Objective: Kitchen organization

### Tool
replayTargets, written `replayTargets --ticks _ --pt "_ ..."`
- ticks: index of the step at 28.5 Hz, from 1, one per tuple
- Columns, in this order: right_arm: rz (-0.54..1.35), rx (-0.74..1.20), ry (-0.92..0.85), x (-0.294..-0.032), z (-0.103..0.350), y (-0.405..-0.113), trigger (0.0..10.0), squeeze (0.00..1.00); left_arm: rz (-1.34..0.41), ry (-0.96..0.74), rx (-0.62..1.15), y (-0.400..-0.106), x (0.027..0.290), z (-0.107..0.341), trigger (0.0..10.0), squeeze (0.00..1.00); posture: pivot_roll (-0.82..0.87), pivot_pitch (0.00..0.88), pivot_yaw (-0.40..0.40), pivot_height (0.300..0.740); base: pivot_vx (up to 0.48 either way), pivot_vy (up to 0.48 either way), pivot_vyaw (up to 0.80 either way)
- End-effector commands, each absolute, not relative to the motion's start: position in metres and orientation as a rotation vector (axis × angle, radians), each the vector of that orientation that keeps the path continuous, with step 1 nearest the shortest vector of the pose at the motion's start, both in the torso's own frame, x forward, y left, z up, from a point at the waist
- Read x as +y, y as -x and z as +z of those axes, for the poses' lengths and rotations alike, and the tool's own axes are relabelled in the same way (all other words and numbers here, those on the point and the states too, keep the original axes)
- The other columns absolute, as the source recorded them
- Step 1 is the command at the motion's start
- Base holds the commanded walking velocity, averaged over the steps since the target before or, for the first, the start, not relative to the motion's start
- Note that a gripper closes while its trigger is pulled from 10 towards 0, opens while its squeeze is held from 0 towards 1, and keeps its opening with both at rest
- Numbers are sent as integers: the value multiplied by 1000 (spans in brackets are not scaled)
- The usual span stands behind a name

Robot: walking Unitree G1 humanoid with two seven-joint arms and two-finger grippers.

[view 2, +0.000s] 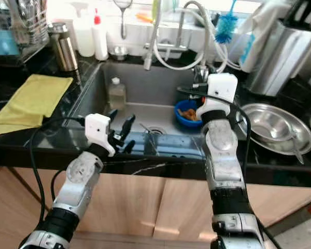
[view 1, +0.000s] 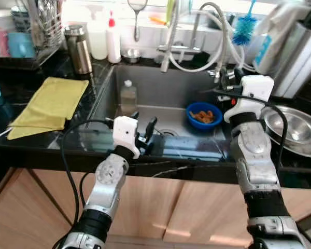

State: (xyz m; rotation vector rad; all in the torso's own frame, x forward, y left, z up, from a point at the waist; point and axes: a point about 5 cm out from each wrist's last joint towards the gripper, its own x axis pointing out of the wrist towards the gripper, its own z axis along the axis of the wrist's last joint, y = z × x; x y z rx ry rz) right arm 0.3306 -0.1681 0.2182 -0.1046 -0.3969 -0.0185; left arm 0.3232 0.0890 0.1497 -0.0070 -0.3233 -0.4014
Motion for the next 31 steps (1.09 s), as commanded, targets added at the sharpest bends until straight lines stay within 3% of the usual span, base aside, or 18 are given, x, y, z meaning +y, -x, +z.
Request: replayTargets --ticks 1,6,21,31 --pt "-26 -416 110 -166 226 -328 10000 0 -409 3 -286 -322 87 143 10000 0 91 46 -75 740 0 0 0" --pt "-57 -332 148 -167 207 -307 10000 0 -419 6 -283 -322 84 142 10000 0 86 35 -77 740 0 0 0" --pt "-121 -183 274 -184 181 -285 10000 0 -431 1 -283 -322 85 142 10000 0 88 17 -70 740 0 0 0" --pt "-100 -190 575 -215 195 -273 10000 0 -441 9 -283 -321 81 141 10000 0 77 0 -76 740 0 0 0"
